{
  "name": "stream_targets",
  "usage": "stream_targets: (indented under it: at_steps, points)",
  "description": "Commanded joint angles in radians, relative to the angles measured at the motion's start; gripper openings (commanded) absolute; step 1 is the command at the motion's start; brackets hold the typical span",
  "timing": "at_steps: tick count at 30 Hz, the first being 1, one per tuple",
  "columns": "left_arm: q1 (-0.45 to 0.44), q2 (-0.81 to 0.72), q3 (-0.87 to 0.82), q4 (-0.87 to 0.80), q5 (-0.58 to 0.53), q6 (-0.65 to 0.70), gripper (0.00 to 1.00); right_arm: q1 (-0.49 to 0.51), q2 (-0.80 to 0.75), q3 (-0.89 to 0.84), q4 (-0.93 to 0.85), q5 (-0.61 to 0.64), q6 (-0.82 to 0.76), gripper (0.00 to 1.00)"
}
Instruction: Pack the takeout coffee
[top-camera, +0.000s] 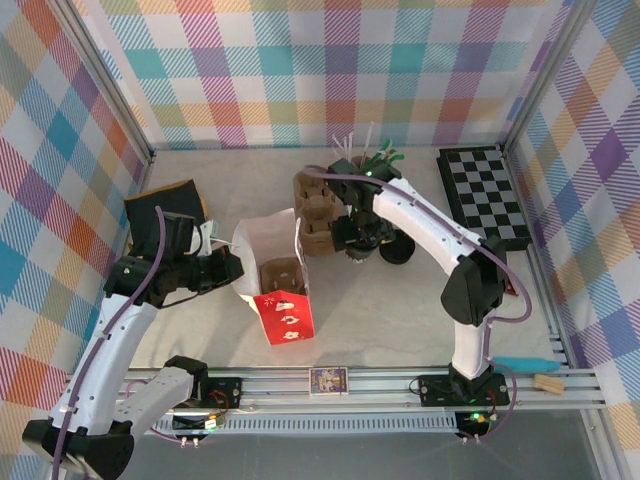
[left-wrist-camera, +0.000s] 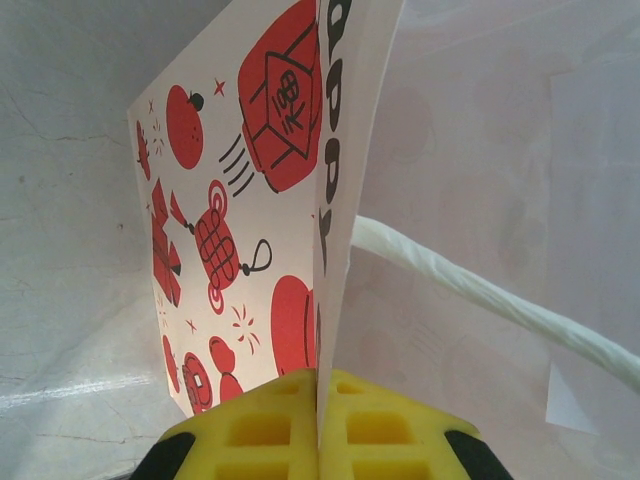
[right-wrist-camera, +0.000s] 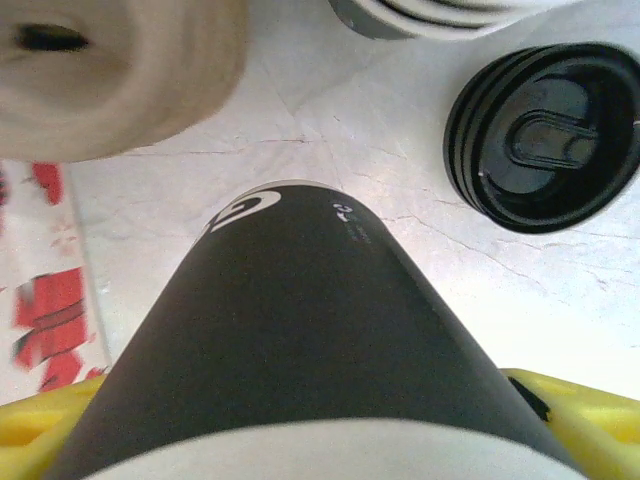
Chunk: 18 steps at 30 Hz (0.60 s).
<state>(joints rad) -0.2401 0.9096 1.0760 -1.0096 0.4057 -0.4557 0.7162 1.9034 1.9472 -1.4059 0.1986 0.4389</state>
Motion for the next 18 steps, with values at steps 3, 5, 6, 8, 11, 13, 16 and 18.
stream_targets:
  at_steps: [3,5,6,8,11,13,16,18]
  points:
    - [0.013,0.003,0.021,0.016,-0.028,0.017,0.00,0.045,0.056,0.374,-0.283,0.009,-0.020,0.58]
    - [0.012,0.003,0.022,0.019,-0.037,0.019,0.00,0.066,0.143,0.625,-0.380,0.004,-0.036,0.57]
    - [0.012,0.002,0.025,0.020,-0.042,0.019,0.00,0.074,0.155,0.688,-0.381,-0.019,-0.049,0.54]
    - [0.012,-0.002,0.036,0.022,-0.056,0.021,0.00,0.077,0.147,0.751,-0.356,-0.065,-0.021,0.53]
    - [0.012,0.001,0.055,0.021,-0.063,0.026,0.00,0.081,0.119,0.759,-0.311,-0.103,-0.006,0.52]
    - [0.009,0.015,0.068,0.015,-0.050,0.030,0.00,0.087,0.105,0.761,-0.280,-0.109,-0.007,0.52]
    - [-0.005,0.046,0.111,-0.031,-0.074,0.053,0.00,0.095,0.075,0.769,-0.204,-0.131,-0.003,0.51]
    - [-0.019,0.062,0.137,-0.052,-0.101,0.064,0.00,0.098,0.058,0.771,-0.158,-0.146,0.002,0.51]
